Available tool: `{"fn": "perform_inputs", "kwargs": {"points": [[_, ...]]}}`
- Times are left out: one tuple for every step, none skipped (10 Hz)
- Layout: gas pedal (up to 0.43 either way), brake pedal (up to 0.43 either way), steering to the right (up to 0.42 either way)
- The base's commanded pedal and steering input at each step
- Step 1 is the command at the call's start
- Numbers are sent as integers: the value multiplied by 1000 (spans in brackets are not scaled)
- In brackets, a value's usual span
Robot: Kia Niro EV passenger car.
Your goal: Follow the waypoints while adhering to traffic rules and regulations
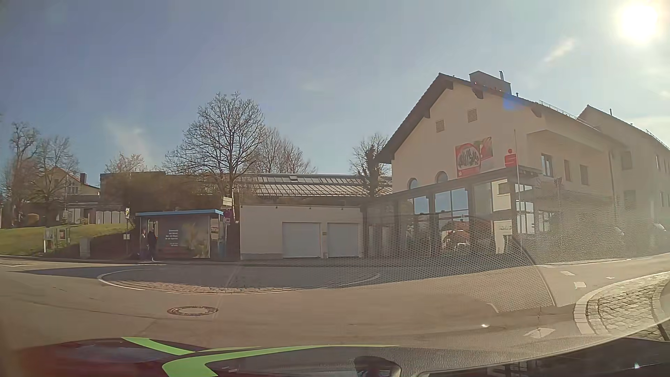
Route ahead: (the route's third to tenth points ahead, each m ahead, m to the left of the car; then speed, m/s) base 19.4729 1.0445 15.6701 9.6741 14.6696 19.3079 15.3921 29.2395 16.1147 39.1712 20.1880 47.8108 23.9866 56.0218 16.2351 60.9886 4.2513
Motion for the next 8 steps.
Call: {"fn": "perform_inputs", "kwargs": {"points": [[240, 0, 125], [240, 0, 138], [220, 0, 164], [209, 0, 196], [177, 0, 231], [169, 0, 257], [130, 0, 284], [130, 0, 296]]}}
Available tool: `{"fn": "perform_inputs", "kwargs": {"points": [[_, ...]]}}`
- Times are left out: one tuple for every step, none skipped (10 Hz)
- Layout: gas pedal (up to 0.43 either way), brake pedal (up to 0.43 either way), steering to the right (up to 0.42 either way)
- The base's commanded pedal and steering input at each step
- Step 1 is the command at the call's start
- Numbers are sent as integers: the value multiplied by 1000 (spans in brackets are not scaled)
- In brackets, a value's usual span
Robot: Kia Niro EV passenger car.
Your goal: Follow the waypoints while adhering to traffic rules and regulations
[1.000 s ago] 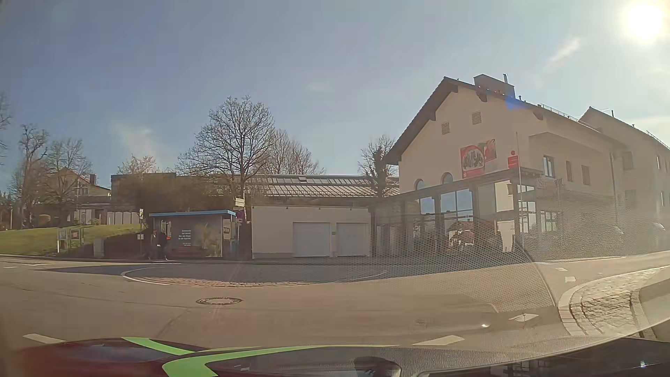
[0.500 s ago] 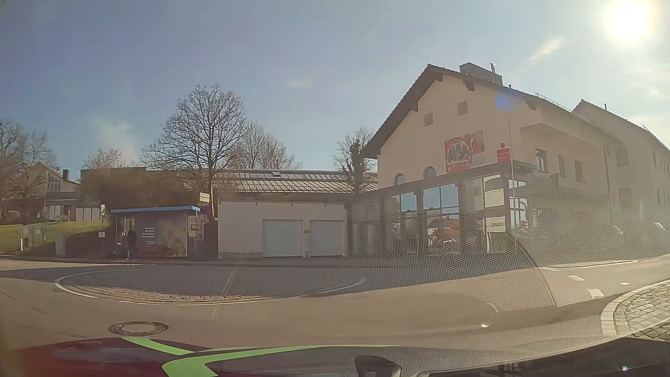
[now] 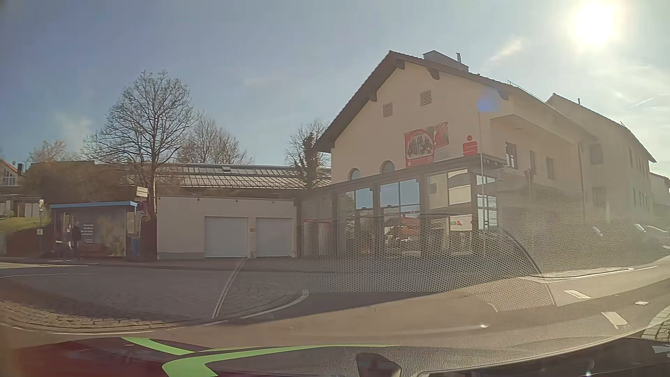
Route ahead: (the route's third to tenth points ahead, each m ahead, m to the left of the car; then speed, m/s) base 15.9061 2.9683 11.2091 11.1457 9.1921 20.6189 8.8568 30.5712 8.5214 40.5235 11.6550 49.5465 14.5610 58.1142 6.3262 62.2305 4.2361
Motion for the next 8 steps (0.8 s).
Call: {"fn": "perform_inputs", "kwargs": {"points": [[130, 0, 298], [130, 0, 293], [130, 0, 282], [130, 0, 263], [130, 0, 243], [130, 0, 204], [118, 0, 159], [110, 0, 111]]}}
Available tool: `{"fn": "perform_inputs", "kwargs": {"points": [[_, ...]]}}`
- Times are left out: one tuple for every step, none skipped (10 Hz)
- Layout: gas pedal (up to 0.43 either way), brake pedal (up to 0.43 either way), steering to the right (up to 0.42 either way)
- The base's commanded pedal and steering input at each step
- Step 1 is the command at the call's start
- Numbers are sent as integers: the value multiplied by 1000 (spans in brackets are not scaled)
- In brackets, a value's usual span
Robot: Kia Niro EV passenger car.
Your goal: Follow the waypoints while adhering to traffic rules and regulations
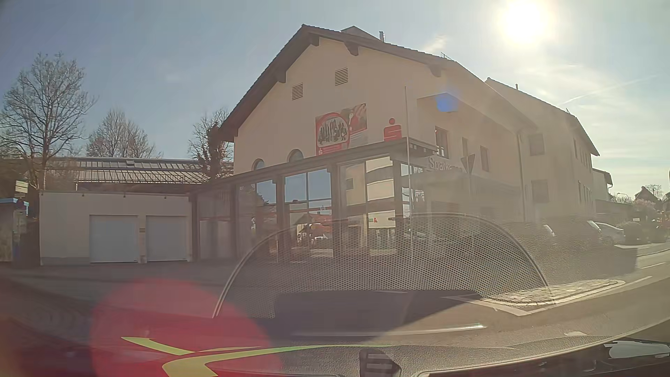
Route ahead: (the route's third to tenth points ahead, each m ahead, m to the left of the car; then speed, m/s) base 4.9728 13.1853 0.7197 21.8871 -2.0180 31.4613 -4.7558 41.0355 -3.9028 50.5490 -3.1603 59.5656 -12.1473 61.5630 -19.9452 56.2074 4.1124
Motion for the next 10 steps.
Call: {"fn": "perform_inputs", "kwargs": {"points": [[110, 0, 52], [110, 0, 9], [110, 0, -26], [79, 0, -69], [79, 0, -110], [79, 0, -161], [79, 0, -198], [79, 0, -248], [79, 0, -297], [79, 0, -334]]}}
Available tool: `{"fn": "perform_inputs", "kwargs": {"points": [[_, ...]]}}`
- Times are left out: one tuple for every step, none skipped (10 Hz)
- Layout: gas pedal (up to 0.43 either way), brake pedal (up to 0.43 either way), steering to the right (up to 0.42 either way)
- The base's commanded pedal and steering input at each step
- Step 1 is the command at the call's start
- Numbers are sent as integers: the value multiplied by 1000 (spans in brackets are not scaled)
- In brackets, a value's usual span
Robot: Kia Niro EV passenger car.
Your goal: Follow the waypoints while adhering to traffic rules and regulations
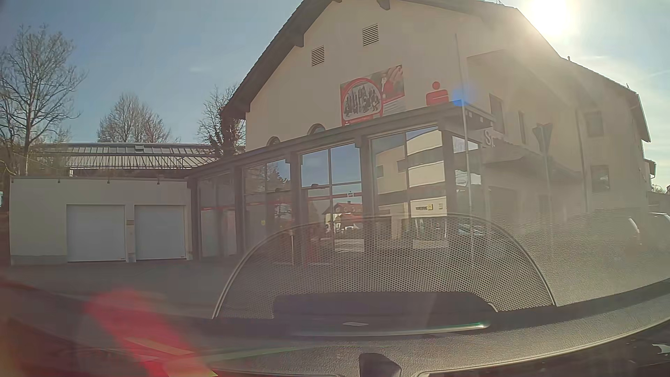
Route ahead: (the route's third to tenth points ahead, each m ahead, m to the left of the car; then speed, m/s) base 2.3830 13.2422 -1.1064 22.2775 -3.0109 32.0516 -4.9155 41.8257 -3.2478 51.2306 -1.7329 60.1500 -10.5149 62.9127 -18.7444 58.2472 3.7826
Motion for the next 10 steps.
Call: {"fn": "perform_inputs", "kwargs": {"points": [[79, 0, -390], [79, 0, -456], [79, 0, -506], [79, 0, -567], [79, 0, -622], [79, 0, -653], [87, 0, -692], [87, 0, -720], [87, 0, -730], [87, 0, -735]]}}
